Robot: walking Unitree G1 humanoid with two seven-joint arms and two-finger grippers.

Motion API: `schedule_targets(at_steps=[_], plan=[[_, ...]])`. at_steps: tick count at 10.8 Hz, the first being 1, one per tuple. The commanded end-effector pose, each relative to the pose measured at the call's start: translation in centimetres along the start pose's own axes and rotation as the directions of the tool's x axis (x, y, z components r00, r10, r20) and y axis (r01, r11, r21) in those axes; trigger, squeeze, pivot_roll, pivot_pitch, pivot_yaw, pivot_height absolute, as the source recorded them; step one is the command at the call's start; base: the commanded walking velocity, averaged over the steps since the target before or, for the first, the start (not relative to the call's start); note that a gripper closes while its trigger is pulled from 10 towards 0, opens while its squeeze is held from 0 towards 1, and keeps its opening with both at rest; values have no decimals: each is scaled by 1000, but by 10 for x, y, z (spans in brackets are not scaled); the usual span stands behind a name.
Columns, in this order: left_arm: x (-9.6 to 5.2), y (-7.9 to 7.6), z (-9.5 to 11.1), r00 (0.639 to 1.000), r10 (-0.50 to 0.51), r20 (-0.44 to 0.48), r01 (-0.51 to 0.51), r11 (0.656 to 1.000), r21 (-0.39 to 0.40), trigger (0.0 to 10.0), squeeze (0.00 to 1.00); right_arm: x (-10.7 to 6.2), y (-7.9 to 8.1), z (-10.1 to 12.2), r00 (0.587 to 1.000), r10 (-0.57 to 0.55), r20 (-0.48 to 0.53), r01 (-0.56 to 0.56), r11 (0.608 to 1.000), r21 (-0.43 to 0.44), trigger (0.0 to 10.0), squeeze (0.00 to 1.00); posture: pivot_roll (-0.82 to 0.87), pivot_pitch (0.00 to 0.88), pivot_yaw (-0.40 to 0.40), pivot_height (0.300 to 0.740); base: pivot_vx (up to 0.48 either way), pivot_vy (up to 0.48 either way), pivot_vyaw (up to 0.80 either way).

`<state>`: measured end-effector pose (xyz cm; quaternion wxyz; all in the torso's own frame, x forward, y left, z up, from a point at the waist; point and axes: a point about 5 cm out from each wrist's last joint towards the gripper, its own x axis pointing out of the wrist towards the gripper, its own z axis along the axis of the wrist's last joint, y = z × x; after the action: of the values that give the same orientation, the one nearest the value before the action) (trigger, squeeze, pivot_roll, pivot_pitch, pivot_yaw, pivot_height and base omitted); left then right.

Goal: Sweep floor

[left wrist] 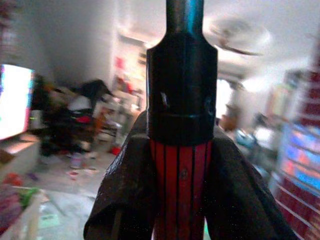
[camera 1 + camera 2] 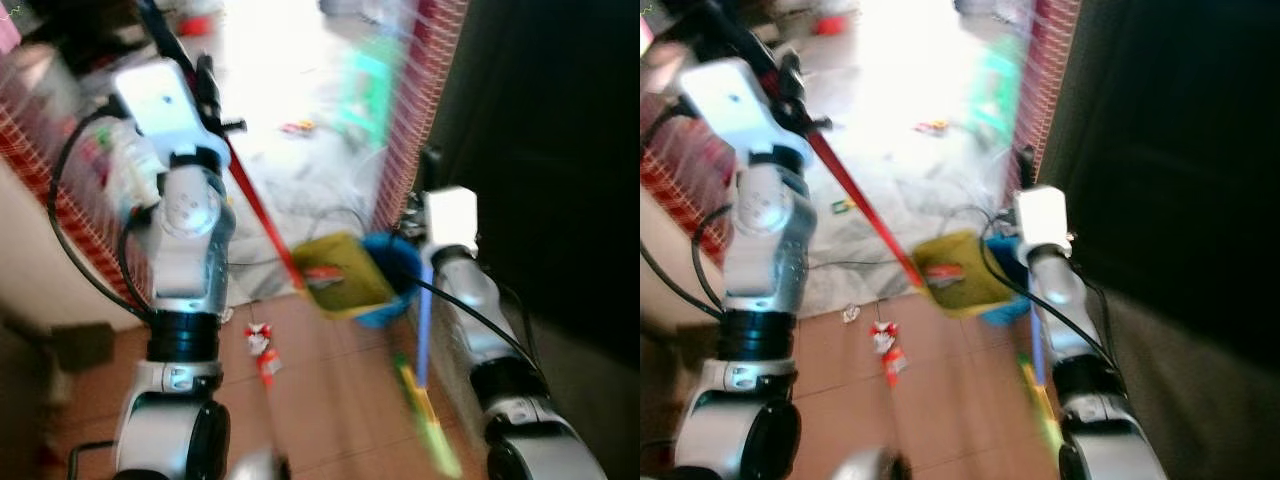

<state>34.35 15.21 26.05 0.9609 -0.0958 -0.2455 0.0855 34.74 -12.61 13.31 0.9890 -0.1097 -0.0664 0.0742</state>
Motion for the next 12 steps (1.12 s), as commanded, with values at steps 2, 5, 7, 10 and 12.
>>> schedule_targets(at_steps=[2,5,7,10,12], plan=[[4,-9,16,996,-32,80,31,999,15,10000,0,0,-5,5,999,-17,30,17,1000,13,10000,0,-78,0,50,740,471,0,0],[4,-12,15,996,-33,77,33,999,5,10000,0,0,-5,5,999,-20,31,19,1000,11,10000,0,-76,0,50,740,302,0,0],[1,-15,13,996,-51,72,50,999,14,10000,0,0,-5,4,999,-18,28,18,1000,12,10000,0,-77,0,51,740,0,0,0],[-4,-23,8,988,-121,97,113,990,82,10000,0,-3,-9,-1,1000,-24,4,24,1000,0,10000,0,-73,0,47,740,0,0,0],[-14,-28,-11,989,-135,65,127,986,111,10000,0,-2,-4,3,999,-26,20,26,1000,14,10000,0,-79,0,48,740,0,0,0]])
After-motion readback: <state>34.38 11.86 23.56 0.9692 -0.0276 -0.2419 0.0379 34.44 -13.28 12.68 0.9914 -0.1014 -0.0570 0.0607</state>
